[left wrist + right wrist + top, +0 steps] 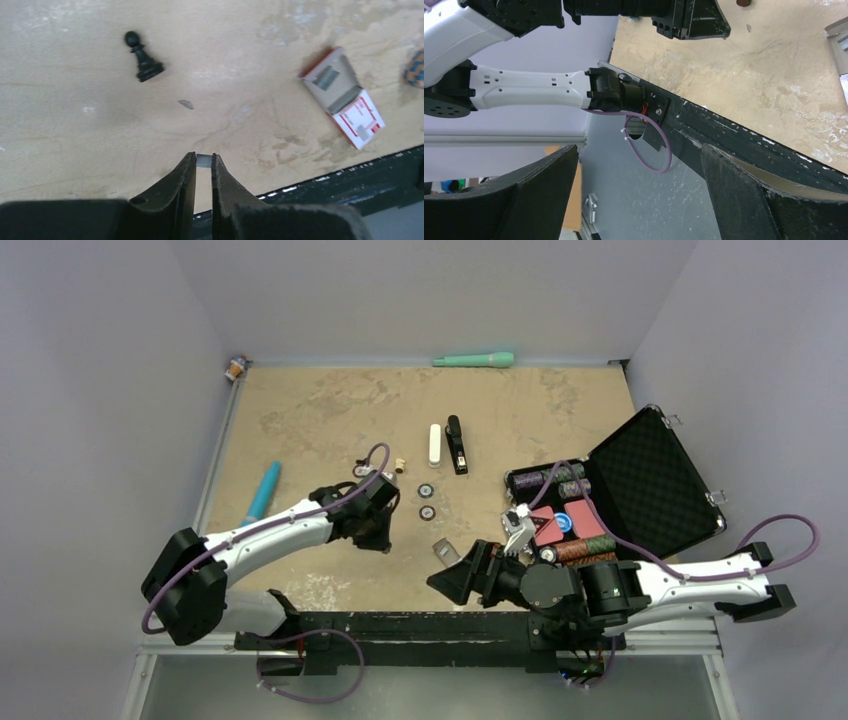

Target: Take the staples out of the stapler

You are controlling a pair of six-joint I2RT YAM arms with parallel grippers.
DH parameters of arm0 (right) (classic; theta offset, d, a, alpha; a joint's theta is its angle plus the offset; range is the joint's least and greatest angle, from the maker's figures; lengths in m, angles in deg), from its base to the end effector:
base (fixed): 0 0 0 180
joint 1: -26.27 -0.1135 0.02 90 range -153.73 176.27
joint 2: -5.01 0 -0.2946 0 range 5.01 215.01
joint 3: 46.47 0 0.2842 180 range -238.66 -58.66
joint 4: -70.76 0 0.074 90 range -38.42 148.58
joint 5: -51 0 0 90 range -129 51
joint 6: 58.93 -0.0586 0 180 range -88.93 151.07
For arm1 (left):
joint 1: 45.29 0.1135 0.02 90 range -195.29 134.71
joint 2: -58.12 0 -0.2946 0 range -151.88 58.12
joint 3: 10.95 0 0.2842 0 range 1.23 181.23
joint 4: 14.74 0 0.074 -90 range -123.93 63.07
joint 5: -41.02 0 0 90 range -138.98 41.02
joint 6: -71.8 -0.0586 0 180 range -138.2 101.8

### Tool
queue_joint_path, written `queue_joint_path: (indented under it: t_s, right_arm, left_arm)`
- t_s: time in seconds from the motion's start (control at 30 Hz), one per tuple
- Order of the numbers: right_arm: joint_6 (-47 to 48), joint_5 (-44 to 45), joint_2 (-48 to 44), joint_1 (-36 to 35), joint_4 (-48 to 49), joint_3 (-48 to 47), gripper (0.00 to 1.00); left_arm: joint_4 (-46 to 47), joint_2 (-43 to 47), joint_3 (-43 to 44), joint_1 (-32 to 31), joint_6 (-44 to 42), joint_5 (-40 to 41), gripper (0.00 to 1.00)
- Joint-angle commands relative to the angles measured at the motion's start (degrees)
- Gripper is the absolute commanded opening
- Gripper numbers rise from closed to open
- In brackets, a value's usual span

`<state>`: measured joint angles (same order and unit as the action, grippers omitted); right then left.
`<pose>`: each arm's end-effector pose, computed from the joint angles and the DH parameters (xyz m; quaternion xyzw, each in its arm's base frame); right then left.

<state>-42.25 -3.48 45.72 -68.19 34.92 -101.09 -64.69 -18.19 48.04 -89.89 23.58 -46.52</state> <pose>0.0195 0.1875 0.3285 0.0231 0.8071 0.5031 0.3081 0.1960 -0.1898 0.1929 0.0199 0.9800 -0.1195 0.1580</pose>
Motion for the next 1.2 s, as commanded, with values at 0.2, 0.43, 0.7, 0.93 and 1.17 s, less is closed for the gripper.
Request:
queue_joint_path:
  t_s: [0.2, 0.43, 0.7, 0.93, 1.17]
  right_arm:
    - [1.44, 4.8, -2.44, -0.14, -3.92, -5.6, 0.98]
    - [2.29, 5.15, -2.54, -0.16, -5.95, -7.92, 0.98]
    - [2.0, 5.32, -3.67, -0.2, -5.98, -7.05, 0.98]
    - [1.58, 4.82, -4.49, -0.16, -5.87, -5.76, 0.98]
    - [1.34, 4.82, -5.08, -0.2, -6.45, -5.7, 0.98]
  left_arm:
    - [3.22, -4.32, 10.61, -5.9, -7.97, -7.58, 0.14]
    - [3.68, -9.31, 16.2, -7.81, -12.15, -11.21, 0.14]
    - [7.76, -16.61, 19.46, -11.18, -9.61, -11.79, 0.13]
    - [7.96, -22.46, 23.53, -13.85, -7.83, -9.06, 0.12]
    - [6.06, -25.12, 25.26, -14.16, -6.89, -4.39, 0.12]
